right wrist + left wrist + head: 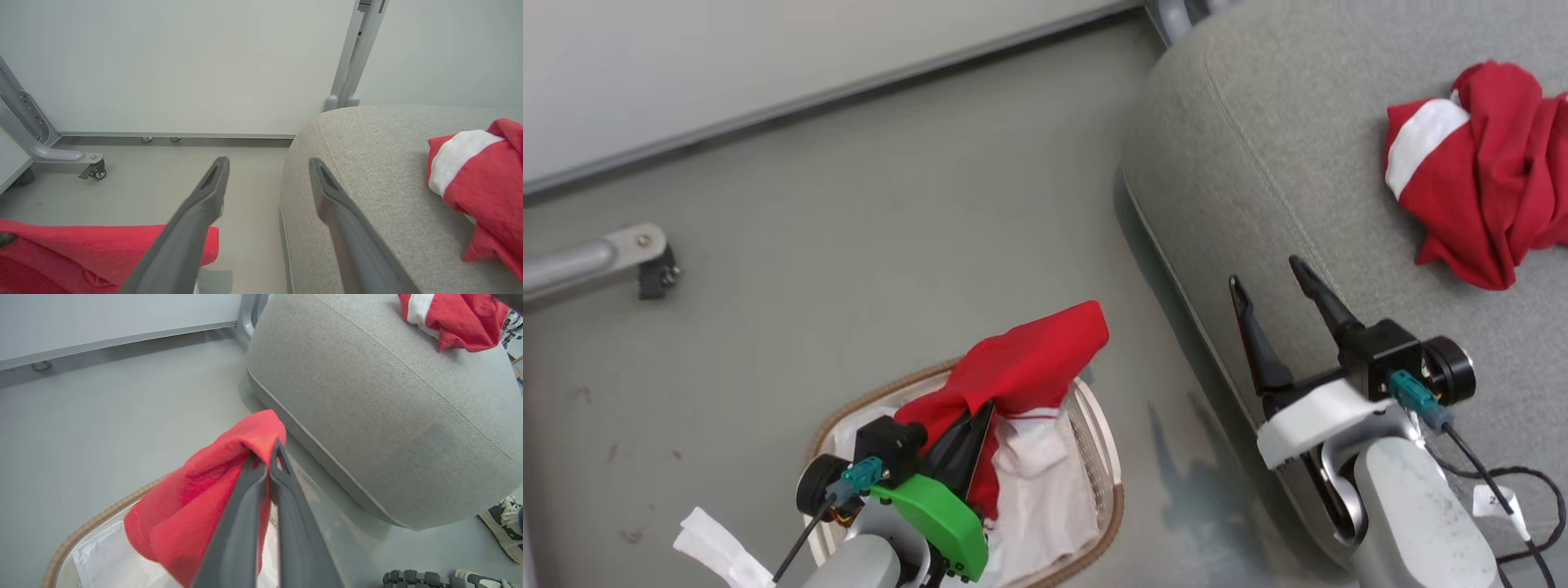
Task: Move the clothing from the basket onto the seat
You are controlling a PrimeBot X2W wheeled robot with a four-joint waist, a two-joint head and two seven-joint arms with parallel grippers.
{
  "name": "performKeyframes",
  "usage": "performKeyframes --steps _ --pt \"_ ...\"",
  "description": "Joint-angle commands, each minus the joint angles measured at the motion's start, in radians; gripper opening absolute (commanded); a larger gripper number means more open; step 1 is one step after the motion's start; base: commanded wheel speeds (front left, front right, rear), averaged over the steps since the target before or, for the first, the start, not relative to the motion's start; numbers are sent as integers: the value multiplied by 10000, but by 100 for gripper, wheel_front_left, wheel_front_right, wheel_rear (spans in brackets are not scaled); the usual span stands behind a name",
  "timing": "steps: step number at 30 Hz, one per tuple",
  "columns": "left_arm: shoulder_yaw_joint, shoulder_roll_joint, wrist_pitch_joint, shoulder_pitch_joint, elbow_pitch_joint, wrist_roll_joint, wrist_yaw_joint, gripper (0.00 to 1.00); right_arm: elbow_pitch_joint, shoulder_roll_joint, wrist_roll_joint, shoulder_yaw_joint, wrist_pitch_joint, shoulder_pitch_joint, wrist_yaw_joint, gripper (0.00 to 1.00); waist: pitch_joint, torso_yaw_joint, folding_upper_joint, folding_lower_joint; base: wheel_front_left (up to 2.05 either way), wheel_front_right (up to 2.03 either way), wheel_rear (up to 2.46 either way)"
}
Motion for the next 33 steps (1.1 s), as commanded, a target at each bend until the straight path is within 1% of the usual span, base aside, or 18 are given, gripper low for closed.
performKeyframes --steps 1,11,15,20,25,30,33 --pt "224 -26 -6 245 -259 233 -34 0 65 -43 -73 2 -4 270 -10 100 -1191 751 0 0 0 0 0" --pt "1498 -515 -6 661 -2103 1170 -34 0 327 -61 -55 -168 -4 1268 -10 100 -2324 1042 0 0 0 0 0" --pt "1823 -530 -5 549 -2836 1474 -34 0 466 -107 3 -46 -4 1556 -10 100 -2701 1038 0 0 0 0 0" --pt "2123 -505 -5 225 -3652 1768 -34 0 539 -112 49 173 -4 1815 -10 100 -2881 1047 0 0 0 0 0" --pt "2129 -468 -5 14 -4026 1850 -34 0 668 -156 114 436 -4 1977 -10 100 -2964 1107 0 0 0 0 0" --pt "2051 -476 -5 -71 -4050 1851 -34 0 709 -280 139 959 -4 1990 -10 100 -2974 1174 0 0 0 0 0" --pt "2017 -527 -5 6 -4028 1801 -34 0 589 -542 310 1802 -4 1724 -10 100 -2946 1226 0 0 0 0 0"
